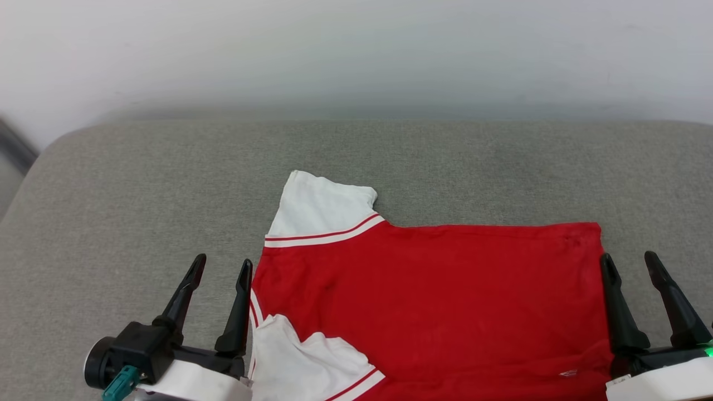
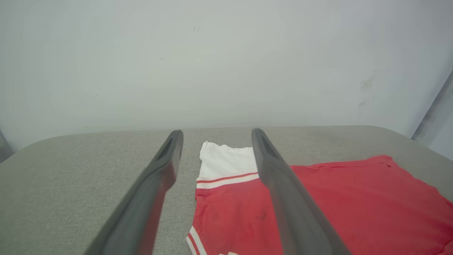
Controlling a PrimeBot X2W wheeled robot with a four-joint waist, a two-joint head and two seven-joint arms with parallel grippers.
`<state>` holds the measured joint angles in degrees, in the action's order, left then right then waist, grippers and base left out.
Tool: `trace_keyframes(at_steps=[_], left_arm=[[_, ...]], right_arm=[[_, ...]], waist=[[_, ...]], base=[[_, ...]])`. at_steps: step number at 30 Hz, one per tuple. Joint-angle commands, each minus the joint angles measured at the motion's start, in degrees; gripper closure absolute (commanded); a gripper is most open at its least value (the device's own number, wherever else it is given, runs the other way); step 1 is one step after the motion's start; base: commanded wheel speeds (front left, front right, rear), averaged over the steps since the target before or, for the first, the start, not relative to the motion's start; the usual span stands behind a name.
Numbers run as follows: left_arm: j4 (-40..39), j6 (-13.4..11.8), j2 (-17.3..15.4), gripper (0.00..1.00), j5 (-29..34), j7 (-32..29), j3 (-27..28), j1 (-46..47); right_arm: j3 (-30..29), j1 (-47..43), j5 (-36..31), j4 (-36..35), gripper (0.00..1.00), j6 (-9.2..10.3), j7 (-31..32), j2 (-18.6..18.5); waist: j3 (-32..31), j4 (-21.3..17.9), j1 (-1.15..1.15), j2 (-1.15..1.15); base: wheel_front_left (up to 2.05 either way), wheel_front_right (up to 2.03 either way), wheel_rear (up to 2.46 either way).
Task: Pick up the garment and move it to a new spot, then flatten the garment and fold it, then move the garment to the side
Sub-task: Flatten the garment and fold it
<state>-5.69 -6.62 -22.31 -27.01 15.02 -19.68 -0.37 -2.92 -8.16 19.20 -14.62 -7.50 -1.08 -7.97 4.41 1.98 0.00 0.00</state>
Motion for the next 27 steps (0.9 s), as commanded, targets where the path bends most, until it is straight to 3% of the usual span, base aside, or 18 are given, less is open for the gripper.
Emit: trace_keyframes(at_steps=[1, 6, 12, 19, 21, 27], left_arm=[[0.3, 0.9, 0.3, 0.00, 0.7, 0.2, 0.7, -0.2], [2.4, 4.0, -1.2, 0.00, -0.2, -0.4, 2.0, 2.8], [1.8, 7.2, -6.2, 0.00, -1.4, -7.7, 3.4, 11.9], [4.7, 12.3, -13.5, 0.00, -5.5, -23.4, 2.5, 27.0], [5.6, 12.7, -14.3, 0.00, -6.5, -25.8, 2.3, 29.2], [12.2, 13.9, -20.4, 0.00, -13.2, -43.3, -1.7, 40.0]], right_arm=[[0.0, 1.0, 0.2, 0.5, 0.00, 0.02, -0.8, 0.3], [1.0, 2.8, 0.5, 0.9, 0.00, 0.02, -1.8, 0.2], [2.4, 6.5, 0.5, -0.8, 0.00, 0.02, -1.8, 0.0], [4.0, 10.2, 0.4, -0.3, 0.00, 0.02, -2.3, -0.2], [4.1, 10.6, 0.5, -0.2, 0.00, 0.02, -2.5, 0.1], [6.3, 12.4, 0.2, 1.1, 0.00, 0.02, -3.4, 1.0]], waist=[[0.5, -0.6, 0.00, 0.00], [3.2, -2.7, 0.00, 0.00], [9.3, -6.3, 0.00, 0.00], [15.5, -10.6, 0.00, 0.00], [16.2, -11.2, 0.00, 0.00], [19.6, -14.7, 0.00, 0.00]], base=[[0.00, 0.00, 0.00], [0.00, 0.00, 0.00], [0.00, 0.00, 0.00], [0.00, 0.00, 0.00], [0.00, 0.00, 0.00], [0.00, 0.00, 0.00]])
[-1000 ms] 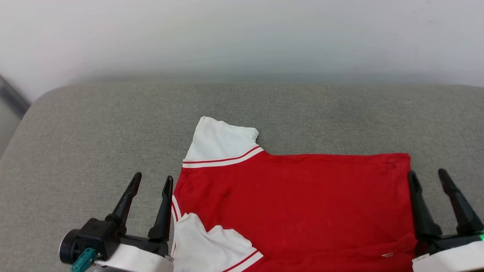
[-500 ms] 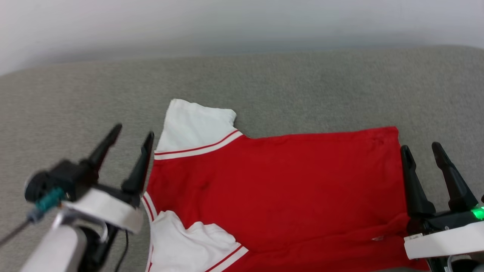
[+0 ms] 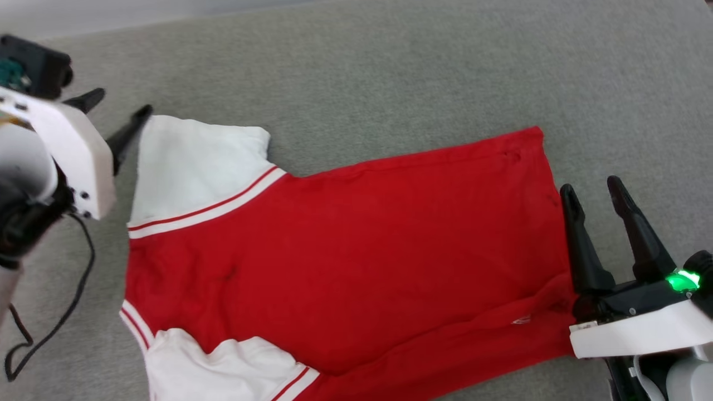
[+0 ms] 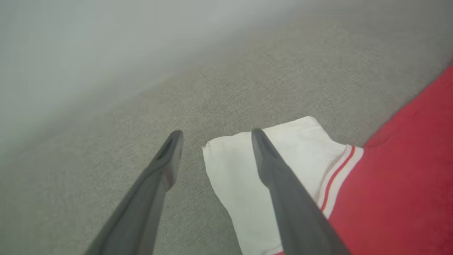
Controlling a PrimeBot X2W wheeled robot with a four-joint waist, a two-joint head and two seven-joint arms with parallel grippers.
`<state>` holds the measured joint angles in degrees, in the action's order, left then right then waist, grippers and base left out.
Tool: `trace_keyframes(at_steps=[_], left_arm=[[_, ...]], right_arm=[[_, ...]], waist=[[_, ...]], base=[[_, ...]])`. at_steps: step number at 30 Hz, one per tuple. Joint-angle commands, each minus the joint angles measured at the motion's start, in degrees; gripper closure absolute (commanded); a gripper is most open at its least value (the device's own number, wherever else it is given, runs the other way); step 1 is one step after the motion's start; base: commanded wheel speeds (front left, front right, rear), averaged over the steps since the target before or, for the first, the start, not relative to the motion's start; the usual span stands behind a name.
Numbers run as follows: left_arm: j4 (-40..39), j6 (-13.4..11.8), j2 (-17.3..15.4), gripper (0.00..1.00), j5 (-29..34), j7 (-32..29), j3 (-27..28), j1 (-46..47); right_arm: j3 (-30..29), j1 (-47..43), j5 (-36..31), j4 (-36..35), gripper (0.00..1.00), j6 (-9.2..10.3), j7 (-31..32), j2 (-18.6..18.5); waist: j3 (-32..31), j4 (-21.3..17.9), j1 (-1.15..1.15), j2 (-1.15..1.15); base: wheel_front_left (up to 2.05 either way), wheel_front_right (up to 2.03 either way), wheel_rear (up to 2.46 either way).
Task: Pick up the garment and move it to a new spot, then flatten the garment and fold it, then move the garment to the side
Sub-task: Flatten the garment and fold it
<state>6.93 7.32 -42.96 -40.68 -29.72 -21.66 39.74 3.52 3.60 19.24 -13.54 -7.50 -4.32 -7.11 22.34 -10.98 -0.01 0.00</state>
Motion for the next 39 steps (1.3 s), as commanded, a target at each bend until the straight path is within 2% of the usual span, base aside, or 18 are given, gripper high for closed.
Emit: trace_keyframes(at_steps=[1, 5, 10, 15, 21, 22, 23, 27, 33, 36, 39], left_arm=[[1.0, 0.0, -0.4, 0.00, -1.0, -1.8, -0.1, 1.2], [5.0, -0.2, -2.1, 0.00, -4.6, -11.7, -1.0, 5.7], [8.1, -3.3, -3.2, 0.00, -7.7, -21.7, -1.1, 8.3], [8.6, -5.3, -4.0, 0.00, -8.4, -25.2, -1.1, 8.6], [8.2, -5.6, -3.0, 0.00, -9.9, -28.4, -2.7, 6.2], [7.9, -5.4, -2.7, 0.78, -10.2, -28.9, -3.1, 5.8], [7.8, -5.4, -2.3, 1.00, -10.5, -29.0, -3.3, 5.7], [7.3, -5.2, -1.1, 1.00, -9.3, -25.2, -2.8, 6.5], [5.2, -2.9, -0.1, 1.00, -6.5, -17.7, -2.7, 8.9], [3.5, -2.6, 1.9, 1.00, -5.5, -14.4, -3.3, 9.1], [1.2, -2.0, 1.9, 1.00, -4.7, -12.7, -4.1, 8.5]], right_arm=[[0.0, 1.0, 0.1, 0.2, 0.00, 0.02, -0.4, 0.3], [0.5, 1.7, 0.2, 0.5, 0.00, 0.02, -0.8, 0.9], [1.3, 2.3, 0.2, 0.8, 0.00, 0.02, -1.6, 1.6], [1.9, 2.7, 0.4, 1.7, 0.00, 0.02, -2.3, 2.1], [3.4, 2.5, 0.1, 3.6, 0.00, 0.02, -2.9, 2.7], [3.4, 2.6, 0.1, 3.9, 0.00, 0.02, -3.1, 2.8], [3.3, 2.8, 0.0, 4.1, 0.00, 0.02, -3.2, 2.8], [2.0, 3.4, -0.6, 4.4, 0.00, 0.02, -2.9, 2.5], [-0.5, 3.6, -1.8, 3.6, 0.00, 0.02, 0.8, 0.4], [-1.7, 3.2, -2.7, 2.6, 0.00, 0.02, 5.7, -1.9], [-3.4, 4.1, -3.4, 1.6, 0.00, 0.02, 13.4, -5.2]], waist=[[2.2, -2.2, 0.01, 0.00], [4.1, -3.8, 0.01, 0.00], [6.3, -5.5, 0.01, 0.00], [7.8, -6.8, 0.01, 0.00], [8.7, -7.1, 0.01, 0.00], [8.7, -7.0, 0.01, 0.00], [8.8, -6.9, 0.01, 0.00], [8.0, -5.8, 0.01, 0.00], [4.6, -2.7, 0.01, 0.00], [2.6, -0.5, 0.01, 0.00], [0.9, 1.7, 0.01, 0.00]], base=[[0.00, 0.00, 0.00], [0.00, 0.00, 0.00], [0.00, 0.00, 0.00], [0.00, 0.00, 0.00], [0.00, 0.00, 0.00], [0.00, 0.00, 0.00], [0.00, 0.00, 0.00], [0.00, 0.00, 0.00], [0.00, 0.00, 0.00], [0.00, 0.00, 0.00], [0.00, 0.00, 0.00]])
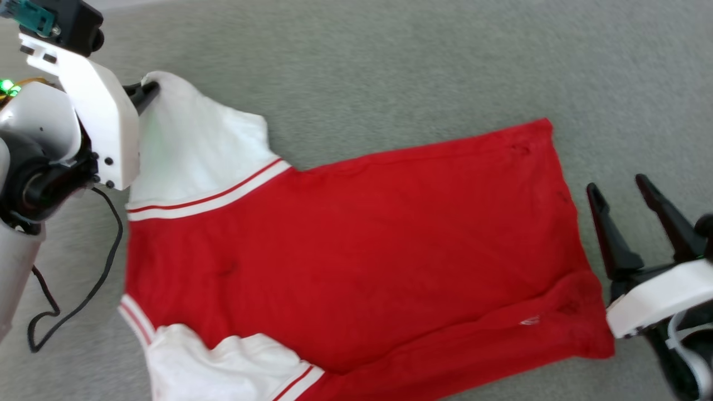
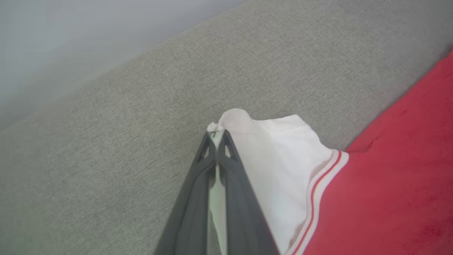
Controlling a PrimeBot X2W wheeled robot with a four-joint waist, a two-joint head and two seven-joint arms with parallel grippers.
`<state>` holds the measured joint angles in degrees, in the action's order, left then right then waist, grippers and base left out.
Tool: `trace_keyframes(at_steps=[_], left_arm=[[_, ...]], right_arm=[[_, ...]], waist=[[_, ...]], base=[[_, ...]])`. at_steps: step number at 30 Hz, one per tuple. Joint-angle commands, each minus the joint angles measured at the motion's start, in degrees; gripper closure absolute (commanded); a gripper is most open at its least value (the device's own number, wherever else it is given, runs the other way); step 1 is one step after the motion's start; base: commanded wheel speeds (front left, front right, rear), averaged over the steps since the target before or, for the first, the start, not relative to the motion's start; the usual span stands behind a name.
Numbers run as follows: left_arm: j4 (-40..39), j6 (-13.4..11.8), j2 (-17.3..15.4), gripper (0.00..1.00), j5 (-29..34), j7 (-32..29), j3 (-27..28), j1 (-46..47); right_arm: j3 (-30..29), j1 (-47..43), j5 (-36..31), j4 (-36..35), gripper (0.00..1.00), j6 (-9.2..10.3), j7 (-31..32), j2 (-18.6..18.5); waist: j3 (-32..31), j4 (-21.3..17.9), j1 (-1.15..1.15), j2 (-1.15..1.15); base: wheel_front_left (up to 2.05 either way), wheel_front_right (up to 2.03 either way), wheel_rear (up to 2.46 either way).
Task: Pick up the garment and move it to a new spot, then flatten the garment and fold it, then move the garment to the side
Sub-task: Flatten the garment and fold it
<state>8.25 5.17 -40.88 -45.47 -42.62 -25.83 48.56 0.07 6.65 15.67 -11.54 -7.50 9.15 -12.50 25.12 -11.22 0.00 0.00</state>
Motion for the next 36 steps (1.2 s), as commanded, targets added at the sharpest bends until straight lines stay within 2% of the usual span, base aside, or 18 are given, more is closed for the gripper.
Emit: trace_keyframes(at_steps=[1, 3, 5, 10, 15, 18, 24, 33, 34, 36], left_arm=[[-1.0, 0.3, -0.2, 1.00, 0.2, 0.7, -0.2, -0.7], [-3.5, 0.3, -0.1, 1.00, 0.1, 1.5, -0.4, -1.9], [-6.4, 0.2, -0.4, 1.00, -0.3, 2.1, -0.4, -3.4], [-14.0, -0.5, -1.4, 1.00, -1.2, 3.2, 0.2, -7.5], [-21.6, -1.5, -2.5, 1.00, -1.8, 4.0, 0.5, -11.2], [-25.1, -1.8, -1.9, 1.00, -2.9, 4.4, 0.4, -12.8], [-29.7, -2.4, -1.9, 1.00, -2.0, 4.9, -0.3, -14.2], [-31.7, -2.7, -1.0, 1.00, -2.3, 6.2, -0.5, -15.1], [-31.4, -2.6, -1.1, 1.00, -1.8, 6.4, -0.5, -15.2], [-31.0, -2.3, -1.0, 1.00, -1.6, 7.0, -0.9, -15.6]], right_arm=[[-0.1, 1.5, 0.7, -0.7, 0.00, 0.02, 3.0, -1.1], [-0.1, 2.9, 2.0, -1.3, 0.00, 0.02, 9.1, -3.7], [1.0, 4.6, 2.3, -1.7, 0.00, 0.03, 15.8, -8.0], [1.8, 10.2, 6.4, 0.1, 0.00, 0.03, 31.6, -14.6], [1.9, 17.1, 9.6, 4.6, 0.00, 0.03, 42.7, -17.4], [3.8, 20.5, 9.0, 8.0, 0.00, 0.02, 46.2, -19.0], [6.7, 25.4, 8.3, 15.1, 0.00, 0.03, 50.0, -19.3], [11.0, 24.8, 7.5, 23.6, 0.00, 0.03, 51.3, -18.1], [11.5, 24.5, 7.9, 24.5, 0.25, 0.03, 51.2, -17.7], [12.3, 24.0, 8.4, 25.7, 1.00, 0.02, 50.6, -17.7]], waist=[[-2.4, 2.7, 0.00, 0.00], [-3.0, 3.9, 0.00, 0.00], [-3.1, 5.2, 0.00, 0.00], [-2.4, 8.2, 0.00, 0.00], [-0.6, 10.7, 0.00, 0.00], [0.7, 12.3, 0.00, 0.00], [2.6, 14.9, 0.00, 0.00], [4.0, 17.0, 0.00, 0.00], [4.0, 17.2, 0.00, 0.00], [3.8, 17.5, 0.00, 0.00]], base=[[0.00, 0.00, 0.00], [0.00, 0.00, 0.00], [0.00, 0.00, 0.00], [0.00, 0.00, 0.00], [0.00, 0.00, 0.00], [0.00, 0.00, 0.00], [0.00, 0.00, 0.00], [0.00, 0.00, 0.00], [0.00, 0.00, 0.00], [0.00, 0.00, 0.00]])
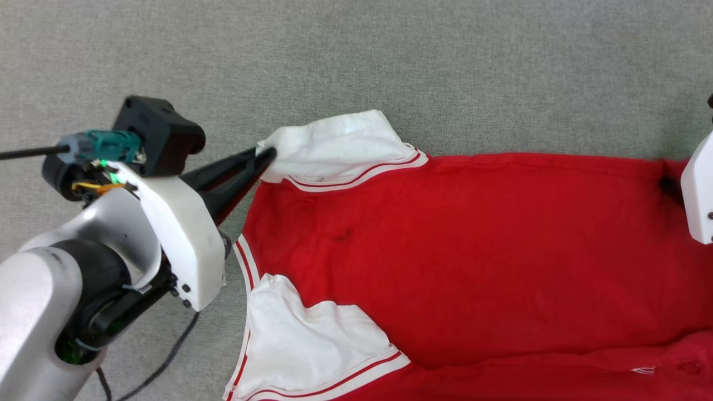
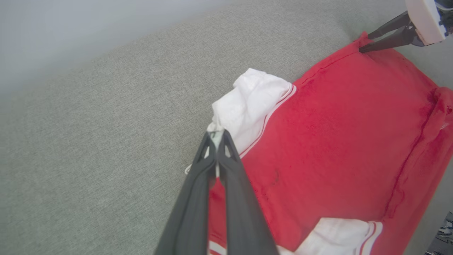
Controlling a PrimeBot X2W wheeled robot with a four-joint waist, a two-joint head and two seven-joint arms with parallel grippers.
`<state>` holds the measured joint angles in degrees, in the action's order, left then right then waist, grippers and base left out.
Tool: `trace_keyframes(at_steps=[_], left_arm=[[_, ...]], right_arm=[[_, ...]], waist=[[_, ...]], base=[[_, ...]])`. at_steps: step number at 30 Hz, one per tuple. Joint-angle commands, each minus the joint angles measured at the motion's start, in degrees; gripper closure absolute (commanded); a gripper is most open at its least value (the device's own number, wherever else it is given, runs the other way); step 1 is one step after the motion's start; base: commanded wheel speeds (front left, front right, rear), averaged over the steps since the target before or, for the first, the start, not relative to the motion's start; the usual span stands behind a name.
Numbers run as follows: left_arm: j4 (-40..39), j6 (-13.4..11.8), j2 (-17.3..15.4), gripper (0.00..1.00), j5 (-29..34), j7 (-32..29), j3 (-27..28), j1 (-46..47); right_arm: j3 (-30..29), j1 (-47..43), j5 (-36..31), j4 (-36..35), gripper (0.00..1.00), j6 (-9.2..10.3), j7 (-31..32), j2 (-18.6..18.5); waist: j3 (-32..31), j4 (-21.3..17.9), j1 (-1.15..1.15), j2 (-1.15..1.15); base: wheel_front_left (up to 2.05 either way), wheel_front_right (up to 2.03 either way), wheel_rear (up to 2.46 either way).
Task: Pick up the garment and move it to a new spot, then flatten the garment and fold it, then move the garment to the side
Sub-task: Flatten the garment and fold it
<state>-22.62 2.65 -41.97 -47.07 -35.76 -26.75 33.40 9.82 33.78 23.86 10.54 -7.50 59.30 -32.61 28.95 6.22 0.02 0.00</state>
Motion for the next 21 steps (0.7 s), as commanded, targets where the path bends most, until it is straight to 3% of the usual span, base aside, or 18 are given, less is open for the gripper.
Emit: trace_keyframes(at_steps=[1, 13, 21], left_arm=[[0.1, 0.2, 0.3, 1.00, 0.0, 0.4, -0.1, -0.6], [4.7, -1.2, 0.6, 1.00, -0.4, 4.8, 0.8, -5.5], [3.6, -3.8, -0.3, 1.00, -2.0, 7.2, 1.5, -14.4]], right_arm=[[2.7, -3.2, 0.5, 3.9, 1.00, 0.02, 0.0, 2.3], [-1.7, -4.8, 4.7, -1.4, 1.00, 0.03, -7.5, -2.1], [-8.0, -17.5, 7.5, -10.8, 1.00, 0.02, -9.3, -0.9]], waist=[[-0.2, 0.1, -0.02, 0.00], [-9.3, -0.7, -0.02, 0.00], [-15.7, -0.3, -0.02, 0.00]], base=[[0.00, 0.00, 0.00], [0.00, 0.00, 0.00], [0.00, 0.00, 0.00]])
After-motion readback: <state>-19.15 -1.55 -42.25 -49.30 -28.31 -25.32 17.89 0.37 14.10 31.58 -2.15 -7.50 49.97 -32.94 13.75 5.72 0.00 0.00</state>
